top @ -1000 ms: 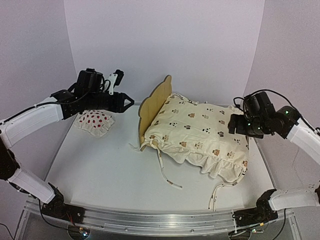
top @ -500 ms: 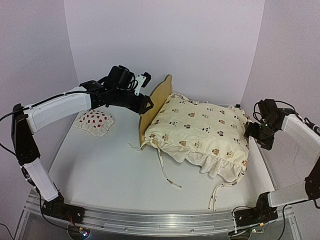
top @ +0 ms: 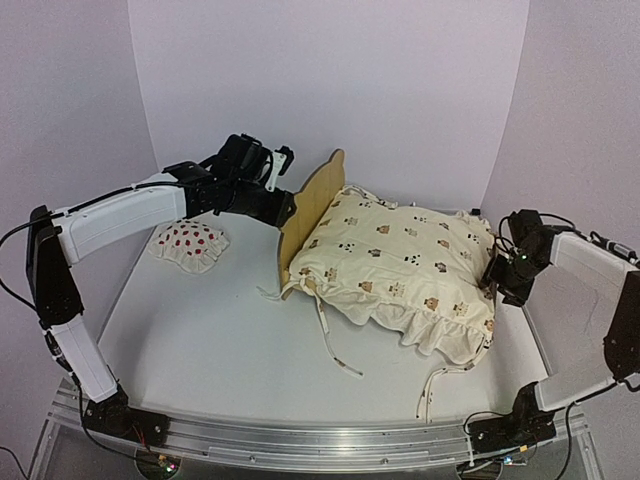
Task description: Set up the pet bed
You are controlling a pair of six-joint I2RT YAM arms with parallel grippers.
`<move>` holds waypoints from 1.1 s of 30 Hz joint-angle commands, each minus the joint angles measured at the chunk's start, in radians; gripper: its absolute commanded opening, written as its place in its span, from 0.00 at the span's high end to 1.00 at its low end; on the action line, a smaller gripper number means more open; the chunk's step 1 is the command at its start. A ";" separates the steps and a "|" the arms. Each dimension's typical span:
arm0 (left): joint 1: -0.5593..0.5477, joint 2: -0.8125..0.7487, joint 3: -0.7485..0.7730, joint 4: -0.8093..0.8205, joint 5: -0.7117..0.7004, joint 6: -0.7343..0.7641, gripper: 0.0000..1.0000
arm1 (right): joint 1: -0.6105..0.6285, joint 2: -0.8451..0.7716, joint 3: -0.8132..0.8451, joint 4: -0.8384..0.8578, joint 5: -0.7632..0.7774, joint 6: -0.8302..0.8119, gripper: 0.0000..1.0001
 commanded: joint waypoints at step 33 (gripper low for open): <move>0.021 -0.404 -0.415 0.003 -0.222 -0.161 1.00 | 0.324 0.096 -0.054 0.227 -0.120 0.094 0.97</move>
